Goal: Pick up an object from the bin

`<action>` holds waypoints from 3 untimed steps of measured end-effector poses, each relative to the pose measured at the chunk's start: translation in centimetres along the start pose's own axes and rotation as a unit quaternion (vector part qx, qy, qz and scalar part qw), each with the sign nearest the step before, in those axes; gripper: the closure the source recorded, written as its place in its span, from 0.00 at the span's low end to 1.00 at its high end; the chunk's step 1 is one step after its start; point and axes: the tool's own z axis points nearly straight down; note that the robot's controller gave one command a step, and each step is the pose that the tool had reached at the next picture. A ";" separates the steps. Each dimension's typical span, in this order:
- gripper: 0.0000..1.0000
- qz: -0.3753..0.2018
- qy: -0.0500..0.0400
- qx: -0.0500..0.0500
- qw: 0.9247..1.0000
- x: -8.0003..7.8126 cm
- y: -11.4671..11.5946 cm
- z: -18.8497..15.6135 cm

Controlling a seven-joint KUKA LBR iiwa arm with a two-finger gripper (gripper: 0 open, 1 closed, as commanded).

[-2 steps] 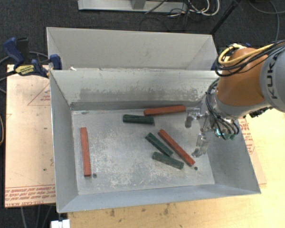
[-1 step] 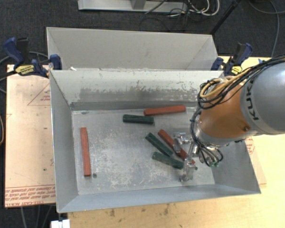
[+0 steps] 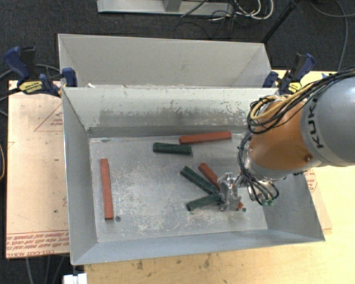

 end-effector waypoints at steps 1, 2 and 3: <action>0.00 0.000 0.002 0.000 1.000 0.2 0.0 0.1; 0.00 -0.304 0.000 -0.002 0.953 -3.0 5.4 -1.8; 0.00 -0.256 -0.002 0.001 0.967 -13.4 -0.5 -1.9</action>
Offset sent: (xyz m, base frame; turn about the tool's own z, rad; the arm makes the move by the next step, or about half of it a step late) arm 0.0000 0.0000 0.0000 0.0000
